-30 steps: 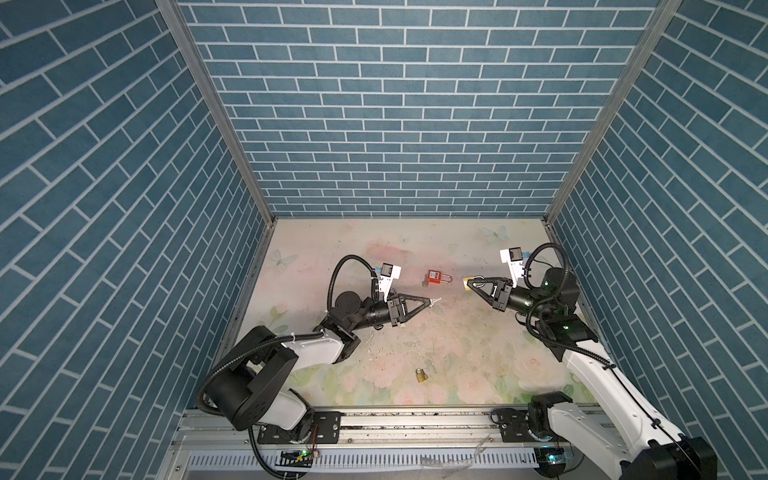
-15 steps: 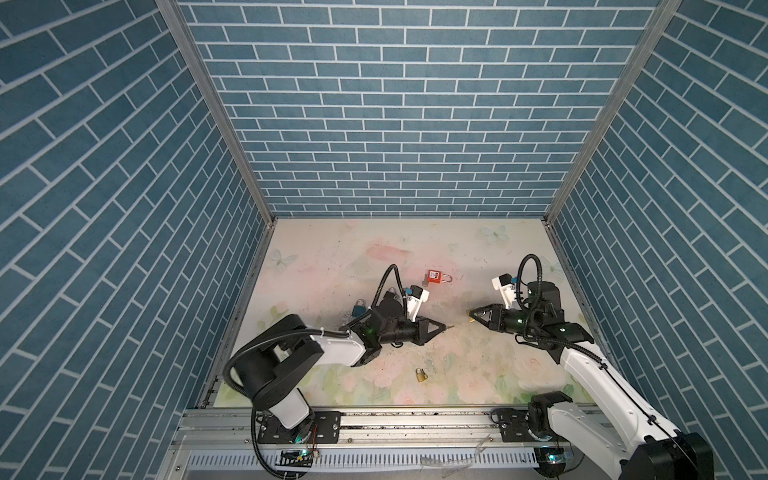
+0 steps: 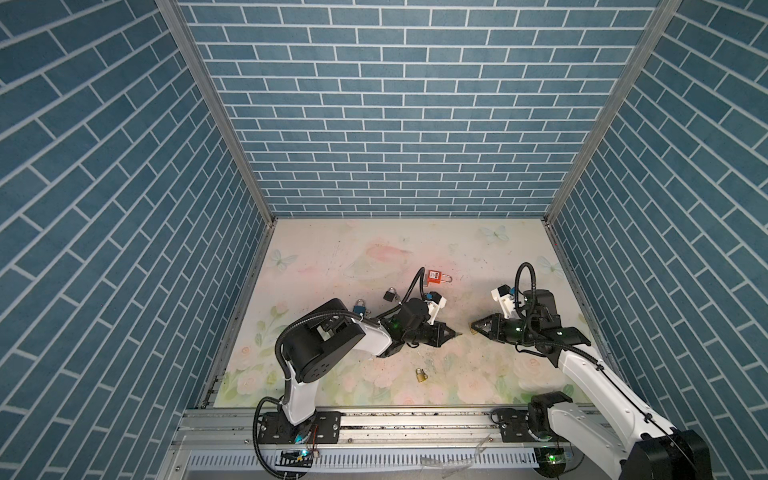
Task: Lock with the key
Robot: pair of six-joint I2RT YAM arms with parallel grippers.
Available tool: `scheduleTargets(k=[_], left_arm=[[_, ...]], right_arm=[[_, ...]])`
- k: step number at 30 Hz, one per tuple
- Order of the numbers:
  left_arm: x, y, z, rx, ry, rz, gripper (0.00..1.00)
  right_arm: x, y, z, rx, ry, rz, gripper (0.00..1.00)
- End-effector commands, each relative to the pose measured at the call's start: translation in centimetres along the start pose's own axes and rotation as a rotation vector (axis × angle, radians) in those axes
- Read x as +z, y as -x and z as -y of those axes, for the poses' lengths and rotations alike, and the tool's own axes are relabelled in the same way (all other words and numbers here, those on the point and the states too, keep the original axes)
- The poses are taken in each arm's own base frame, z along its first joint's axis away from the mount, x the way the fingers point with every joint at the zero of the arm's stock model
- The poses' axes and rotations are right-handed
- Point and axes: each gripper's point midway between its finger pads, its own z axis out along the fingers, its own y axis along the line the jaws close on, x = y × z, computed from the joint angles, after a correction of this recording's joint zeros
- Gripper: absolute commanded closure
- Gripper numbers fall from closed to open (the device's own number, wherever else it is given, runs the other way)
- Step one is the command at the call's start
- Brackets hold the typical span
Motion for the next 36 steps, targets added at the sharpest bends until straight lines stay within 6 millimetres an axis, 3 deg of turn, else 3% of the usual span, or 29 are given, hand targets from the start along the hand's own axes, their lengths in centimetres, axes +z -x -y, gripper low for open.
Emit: scheduleTargets(k=[1, 10, 15, 20, 29, 36], left_arm=[[0.2, -0.8, -2.5, -0.004, 0.09, -0.019, 0.99], [-0.1, -1.2, -3.7, -0.02, 0.137, -0.015, 0.68], [-1.8, 0.4, -3.1, 0.006, 0.163, 0.049, 0.62], [-5.2, 2.8, -2.1, 0.085, 0.23, 0.147, 0.6], [-13.7, 6.8, -0.1, 0.32, 0.418, 0.358, 0.47], [-18.5, 7.8, 1.5, 0.46, 0.459, 0.479, 0.38]], right_arm=[[0.2, -0.1, 0.4, -0.025, -0.003, -0.004, 1.0], [0.7, -0.6, 0.7, -0.001, 0.007, -0.029, 1.0], [1.0, -1.2, 1.2, 0.027, 0.004, -0.043, 1.0], [1.7, -2.4, 1.8, 0.069, 0.012, -0.082, 1.0], [3.8, -3.2, 2.7, 0.09, 0.006, -0.154, 1.0], [5.6, -2.9, 4.0, 0.08, -0.015, -0.204, 1.0]])
